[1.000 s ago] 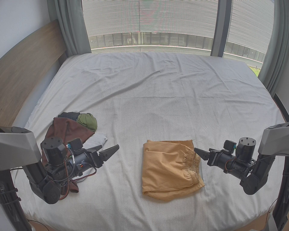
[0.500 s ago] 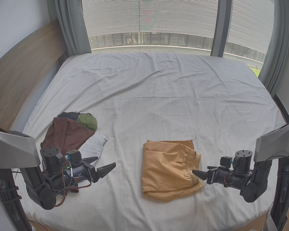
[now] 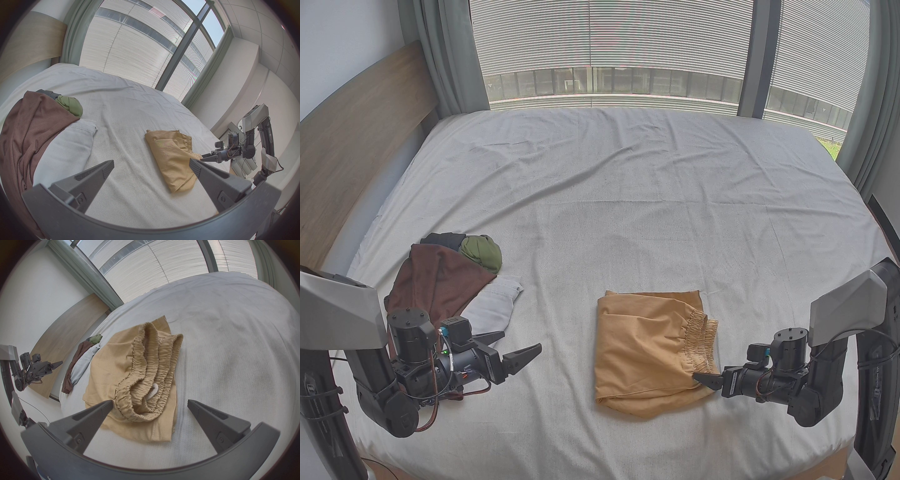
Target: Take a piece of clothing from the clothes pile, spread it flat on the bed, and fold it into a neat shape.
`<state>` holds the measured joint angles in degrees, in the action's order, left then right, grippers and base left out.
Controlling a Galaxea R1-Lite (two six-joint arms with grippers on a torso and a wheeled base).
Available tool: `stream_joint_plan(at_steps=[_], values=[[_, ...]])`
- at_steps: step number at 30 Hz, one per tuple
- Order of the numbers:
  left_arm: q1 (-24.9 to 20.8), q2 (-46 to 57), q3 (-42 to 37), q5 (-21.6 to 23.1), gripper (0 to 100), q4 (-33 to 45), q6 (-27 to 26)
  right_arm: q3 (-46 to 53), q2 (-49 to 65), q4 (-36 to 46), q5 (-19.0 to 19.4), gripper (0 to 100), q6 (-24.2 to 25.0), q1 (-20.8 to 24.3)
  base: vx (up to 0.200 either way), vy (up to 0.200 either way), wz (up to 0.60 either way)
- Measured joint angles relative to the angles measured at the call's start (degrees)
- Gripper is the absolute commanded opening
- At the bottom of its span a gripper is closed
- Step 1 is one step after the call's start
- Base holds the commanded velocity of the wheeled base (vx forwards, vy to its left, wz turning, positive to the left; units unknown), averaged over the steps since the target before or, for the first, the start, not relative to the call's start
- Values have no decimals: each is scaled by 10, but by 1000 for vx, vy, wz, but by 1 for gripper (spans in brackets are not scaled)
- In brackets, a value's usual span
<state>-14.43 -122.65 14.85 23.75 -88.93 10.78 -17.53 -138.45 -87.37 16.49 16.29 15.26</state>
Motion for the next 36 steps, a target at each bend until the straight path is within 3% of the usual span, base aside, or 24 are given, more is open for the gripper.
stream_joint_plan(at_steps=[9, 19, 35, 36], values=[[0, -1, 0, 0, 100, 0, 0, -13, -26, 1, 0, 100, 42, 13, 0, 0, 0], [-1, -1, 0, 0, 100, 0, 0, -41, -39, 1, 3, 100, 122, 46, 0, 0, 0], [-3, -1, -4, 0, 100, 0, 0, -68, -47, 1, 2, 100, 147, 56, 0, 0, 0], [-3, -1, -4, 0, 100, 0, 0, -68, -47, 1, 2, 0, 147, 56, 0, 0, 0]])
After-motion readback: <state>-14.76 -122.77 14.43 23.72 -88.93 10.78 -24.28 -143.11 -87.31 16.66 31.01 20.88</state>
